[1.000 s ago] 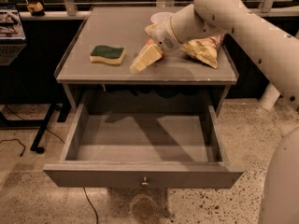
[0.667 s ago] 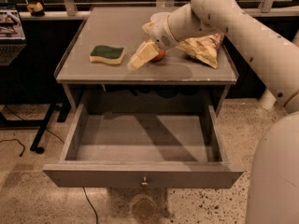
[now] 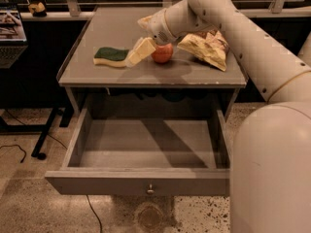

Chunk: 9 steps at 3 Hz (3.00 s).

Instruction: Place sponge into top drawer

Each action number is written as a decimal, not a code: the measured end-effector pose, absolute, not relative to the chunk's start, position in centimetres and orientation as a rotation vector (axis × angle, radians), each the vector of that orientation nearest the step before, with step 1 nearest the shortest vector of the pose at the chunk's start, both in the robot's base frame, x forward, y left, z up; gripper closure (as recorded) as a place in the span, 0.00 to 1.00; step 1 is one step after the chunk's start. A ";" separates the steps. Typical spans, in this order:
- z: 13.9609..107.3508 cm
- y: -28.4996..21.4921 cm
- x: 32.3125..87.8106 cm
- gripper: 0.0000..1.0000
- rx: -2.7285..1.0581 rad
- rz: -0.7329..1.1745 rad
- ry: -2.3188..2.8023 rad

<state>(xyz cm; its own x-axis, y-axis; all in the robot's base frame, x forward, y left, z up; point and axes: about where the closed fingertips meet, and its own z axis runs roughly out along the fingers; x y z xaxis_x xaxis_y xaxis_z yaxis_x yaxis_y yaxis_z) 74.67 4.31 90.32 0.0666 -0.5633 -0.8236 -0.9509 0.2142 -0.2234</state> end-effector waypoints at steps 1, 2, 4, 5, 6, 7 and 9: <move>90.4 6.1 75.5 0.00 -1.473 0.581 1.570; 89.8 7.0 76.0 0.00 -1.487 0.606 1.571; 87.4 7.2 75.5 0.00 -1.485 0.690 1.641; 87.4 7.2 75.5 0.00 -1.485 0.690 1.641; 86.8 6.7 76.0 0.00 -1.419 0.687 1.679; 86.3 7.0 77.0 0.00 -1.397 0.679 1.688; 85.8 8.8 78.4 0.00 -1.401 0.723 1.669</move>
Offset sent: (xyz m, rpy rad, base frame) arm 0.0208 0.0305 -0.0065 0.0227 0.0228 0.0638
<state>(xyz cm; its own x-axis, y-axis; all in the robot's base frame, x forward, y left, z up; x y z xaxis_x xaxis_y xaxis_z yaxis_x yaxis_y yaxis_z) 78.36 8.84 85.81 -0.0440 -0.5022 -0.8636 -0.9735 0.2156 -0.0758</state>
